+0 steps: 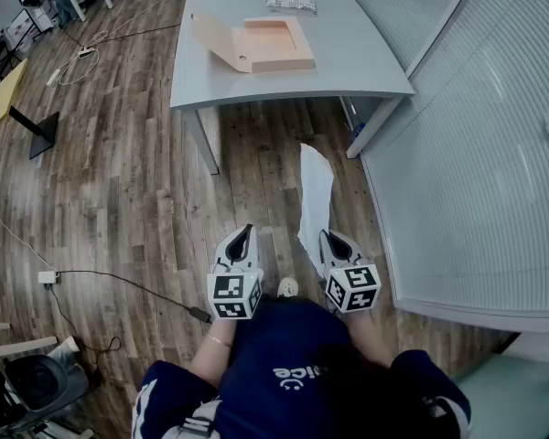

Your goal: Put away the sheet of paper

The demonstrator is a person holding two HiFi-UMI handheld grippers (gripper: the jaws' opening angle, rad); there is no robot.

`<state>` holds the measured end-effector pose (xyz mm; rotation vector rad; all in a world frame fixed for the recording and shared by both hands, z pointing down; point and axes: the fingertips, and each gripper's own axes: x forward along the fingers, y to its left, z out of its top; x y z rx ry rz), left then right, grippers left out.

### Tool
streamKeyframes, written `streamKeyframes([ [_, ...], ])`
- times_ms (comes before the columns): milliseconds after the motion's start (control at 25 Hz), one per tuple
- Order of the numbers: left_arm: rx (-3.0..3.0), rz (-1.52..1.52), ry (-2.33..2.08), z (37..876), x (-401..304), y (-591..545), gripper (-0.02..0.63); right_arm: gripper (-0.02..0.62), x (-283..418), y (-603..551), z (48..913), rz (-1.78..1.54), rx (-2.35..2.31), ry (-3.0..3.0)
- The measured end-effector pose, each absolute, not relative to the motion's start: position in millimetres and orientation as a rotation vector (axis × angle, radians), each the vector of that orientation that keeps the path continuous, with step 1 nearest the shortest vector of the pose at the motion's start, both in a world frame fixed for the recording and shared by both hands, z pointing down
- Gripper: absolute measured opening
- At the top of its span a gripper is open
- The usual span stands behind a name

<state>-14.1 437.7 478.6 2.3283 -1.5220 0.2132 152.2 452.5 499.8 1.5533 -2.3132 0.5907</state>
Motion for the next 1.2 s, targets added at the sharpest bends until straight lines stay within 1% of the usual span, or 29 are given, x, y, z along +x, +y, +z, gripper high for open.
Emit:
streamKeyframes([
  [800,2.354,0.185,-1.446,480.4,-73.8,395.5,0.005,0.008,87.7,413.5,490.0,0.565,1.625,-2.295],
  [1000,2.334,0.185,-1.478,486.4,-79.5,381.3,0.005,0.008,87.7,397.5,493.7,0.541,1.606,-2.302],
  [1200,2.305,0.227,-1.507,501.3,-74.0,348.2,0.005,0.008,100.6,356.6,507.5,0.572,1.591,-2.311],
])
